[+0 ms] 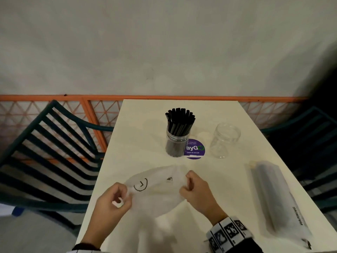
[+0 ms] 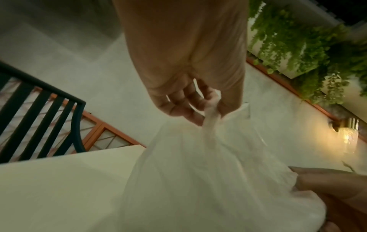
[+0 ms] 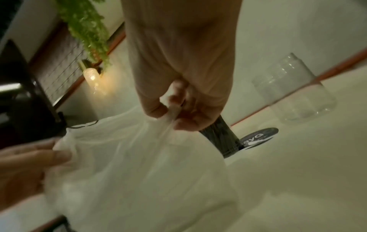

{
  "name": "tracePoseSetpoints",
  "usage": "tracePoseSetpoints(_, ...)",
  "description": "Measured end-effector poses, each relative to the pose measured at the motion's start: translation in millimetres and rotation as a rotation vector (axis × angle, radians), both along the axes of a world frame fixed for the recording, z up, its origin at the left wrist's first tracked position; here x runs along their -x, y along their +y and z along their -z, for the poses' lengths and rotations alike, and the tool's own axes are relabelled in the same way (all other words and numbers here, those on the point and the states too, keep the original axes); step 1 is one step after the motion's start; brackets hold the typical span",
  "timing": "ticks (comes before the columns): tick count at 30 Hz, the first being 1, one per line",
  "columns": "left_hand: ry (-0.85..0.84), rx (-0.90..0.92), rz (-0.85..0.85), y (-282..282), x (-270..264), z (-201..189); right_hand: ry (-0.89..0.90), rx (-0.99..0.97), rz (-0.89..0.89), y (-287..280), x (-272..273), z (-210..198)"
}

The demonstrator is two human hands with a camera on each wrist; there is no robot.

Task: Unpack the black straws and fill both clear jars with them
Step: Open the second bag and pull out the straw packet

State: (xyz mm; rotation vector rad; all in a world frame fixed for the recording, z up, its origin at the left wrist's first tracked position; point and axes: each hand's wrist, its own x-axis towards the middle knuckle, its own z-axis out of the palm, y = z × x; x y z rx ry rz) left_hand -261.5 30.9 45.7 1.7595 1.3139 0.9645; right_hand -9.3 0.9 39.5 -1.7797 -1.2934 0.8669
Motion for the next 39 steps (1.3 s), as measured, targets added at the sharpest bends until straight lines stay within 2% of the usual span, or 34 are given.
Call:
tracePoseSetpoints(3,0.213,-0.245,-0.018,5.5,9.3,-2.0,-0.314,-0.077,0.141,-5.4,-4.6,4.0)
tracePoseSetpoints(4,0.266,-0.286,-0.033,5.6,9.2,-1.3,-0.407,-0.128,0.168,-7.6,-4.3,7.0)
tracePoseSetpoints(6,0.277,-0.256,-0.126,2.8,6.6,3.4,-0.498,-0.196,0.153,-11.8,-0.6,14.5)
tracePoseSetpoints(8,0.291,-0.334,-0.141,1.1,7.5,13.1,-0.552,-0.153,0.062,-14.9,2.5,18.9)
tracePoseSetpoints(10,0.328,-0.397,-0.07,-1.4,15.7,28.6,-0.543,0.001,-0.162,-23.1,-3.6,26.8)
tracePoseSetpoints(12,0.372,-0.326,0.0,-3.6,25.1,46.5,-0.493,0.175,-0.41,-34.7,-7.5,26.2)
tracePoseSetpoints(13,0.393,-0.263,0.036,-5.9,28.8,53.2,-0.488,0.183,-0.466,-37.4,-5.2,23.8)
tracePoseSetpoints(16,0.426,-0.05,0.19,-12.8,39.1,72.6,-0.509,0.144,-0.482,-32.1,12.3,25.9)
tracePoseSetpoints(18,0.521,0.012,0.288,-16.1,41.3,70.9,-0.584,0.165,-0.477,-22.1,27.3,41.9)
tracePoseSetpoints(20,0.576,-0.009,0.288,-14.1,37.0,61.8,-0.686,0.272,-0.469,-14.6,39.1,57.5)
tracePoseSetpoints(22,0.52,-0.128,0.224,-11.5,19.0,45.4,-0.727,0.409,-0.5,-8.1,47.4,80.5)
tracePoseSetpoints(24,0.498,-0.211,0.233,-10.6,-6.2,34.1,-0.821,0.38,-0.505,-3.8,55.0,94.0)
tracePoseSetpoints(26,0.664,-0.247,0.306,-7.8,-27.6,46.8,-0.843,0.341,-0.478,-3.5,58.0,90.5)
tracePoseSetpoints(27,0.797,-0.194,0.359,-5.4,-32.2,55.0,-0.852,0.337,-0.465,-3.6,59.8,89.0)
tracePoseSetpoints(28,0.914,-0.094,0.406,-1.5,-32.4,64.0,-0.83,0.371,-0.472,-2.8,60.0,89.3)
tracePoseSetpoints(30,1.029,0.093,0.448,5.3,-31.7,82.3,-0.823,0.428,-0.541,-8.1,51.8,95.2)
tracePoseSetpoints(33,1.112,0.156,0.449,10.2,-13.4,109.1,-0.795,0.464,-0.576,-11.2,47.8,105.5)
tracePoseSetpoints(35,1.117,0.19,0.444,12.5,-9.0,116.3,-0.806,0.37,-0.603,-11.9,41.2,97.1)
tracePoseSetpoints(37,1.189,0.221,0.474,14.5,-16.8,96.8,-0.592,0.24,-0.636,-8.5,27.0,79.5)
tracePoseSetpoints(38,1.164,0.208,0.491,16.6,-21.9,84.4,-0.411,0.197,-0.621,-5.2,16.5,67.5)
tracePoseSetpoints(39,1.091,0.167,0.473,18.3,-26.2,77.4,-0.207,0.21,-0.527,-4.0,1.7,54.7)
